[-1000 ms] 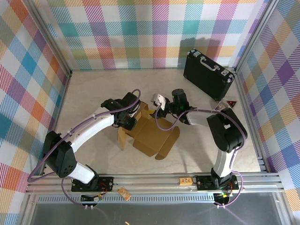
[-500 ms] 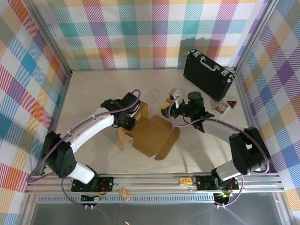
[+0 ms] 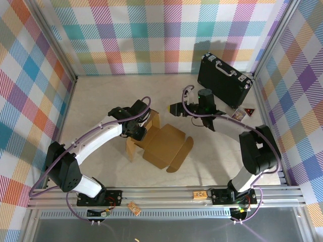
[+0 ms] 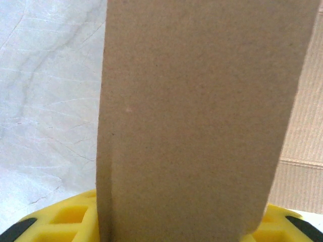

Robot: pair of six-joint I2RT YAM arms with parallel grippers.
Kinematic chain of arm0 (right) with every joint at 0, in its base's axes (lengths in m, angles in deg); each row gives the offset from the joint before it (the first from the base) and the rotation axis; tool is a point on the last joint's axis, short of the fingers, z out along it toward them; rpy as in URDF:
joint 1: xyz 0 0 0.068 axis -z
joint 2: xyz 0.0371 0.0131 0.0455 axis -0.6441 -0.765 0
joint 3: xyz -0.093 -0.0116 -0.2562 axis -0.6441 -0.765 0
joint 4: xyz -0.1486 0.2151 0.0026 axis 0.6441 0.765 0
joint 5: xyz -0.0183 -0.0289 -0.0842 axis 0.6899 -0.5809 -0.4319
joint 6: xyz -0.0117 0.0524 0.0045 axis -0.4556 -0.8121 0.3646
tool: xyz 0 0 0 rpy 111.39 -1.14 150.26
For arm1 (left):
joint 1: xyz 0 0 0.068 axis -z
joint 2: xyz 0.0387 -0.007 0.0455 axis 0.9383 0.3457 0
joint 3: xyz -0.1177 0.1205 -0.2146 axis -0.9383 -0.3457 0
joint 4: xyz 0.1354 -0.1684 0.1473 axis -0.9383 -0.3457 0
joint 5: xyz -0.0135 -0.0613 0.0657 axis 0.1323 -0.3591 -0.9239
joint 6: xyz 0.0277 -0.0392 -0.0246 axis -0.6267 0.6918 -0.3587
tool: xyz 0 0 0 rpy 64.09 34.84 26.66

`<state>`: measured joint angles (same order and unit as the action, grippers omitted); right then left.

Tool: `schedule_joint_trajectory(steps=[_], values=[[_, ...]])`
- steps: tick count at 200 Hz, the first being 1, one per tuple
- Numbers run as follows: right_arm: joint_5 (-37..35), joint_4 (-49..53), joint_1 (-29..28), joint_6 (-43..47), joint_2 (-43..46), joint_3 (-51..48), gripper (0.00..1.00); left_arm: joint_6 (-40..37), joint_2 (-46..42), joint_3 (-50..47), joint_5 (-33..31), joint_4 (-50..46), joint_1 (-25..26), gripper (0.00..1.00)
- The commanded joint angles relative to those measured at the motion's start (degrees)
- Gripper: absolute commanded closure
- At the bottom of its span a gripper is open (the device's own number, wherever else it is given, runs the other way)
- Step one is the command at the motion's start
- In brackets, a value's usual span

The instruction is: Fold the paper box

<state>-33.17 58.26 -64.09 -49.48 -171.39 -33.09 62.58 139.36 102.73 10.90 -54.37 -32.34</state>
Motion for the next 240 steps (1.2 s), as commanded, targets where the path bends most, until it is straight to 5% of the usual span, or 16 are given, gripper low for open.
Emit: schedule_joint_trajectory(steps=[1, 97, 240], values=[[5.6, -3.4, -1.3, -7.7, -3.4, 3.3, 0.41, 0.5, 0.4, -2.0, 2.0, -3.2, 0.8, 0.62], [4.6, -1.7, -6.6, -6.2, -12.0, 11.7, 0.4, 0.4, 0.4, -2.0, 2.1, -3.1, 0.8, 0.62], [3.7, -0.6, -6.7, -4.0, -14.5, 9.9, 0.57, 0.5, 0.9, -2.2, 2.2, -3.2, 0.8, 0.62]])
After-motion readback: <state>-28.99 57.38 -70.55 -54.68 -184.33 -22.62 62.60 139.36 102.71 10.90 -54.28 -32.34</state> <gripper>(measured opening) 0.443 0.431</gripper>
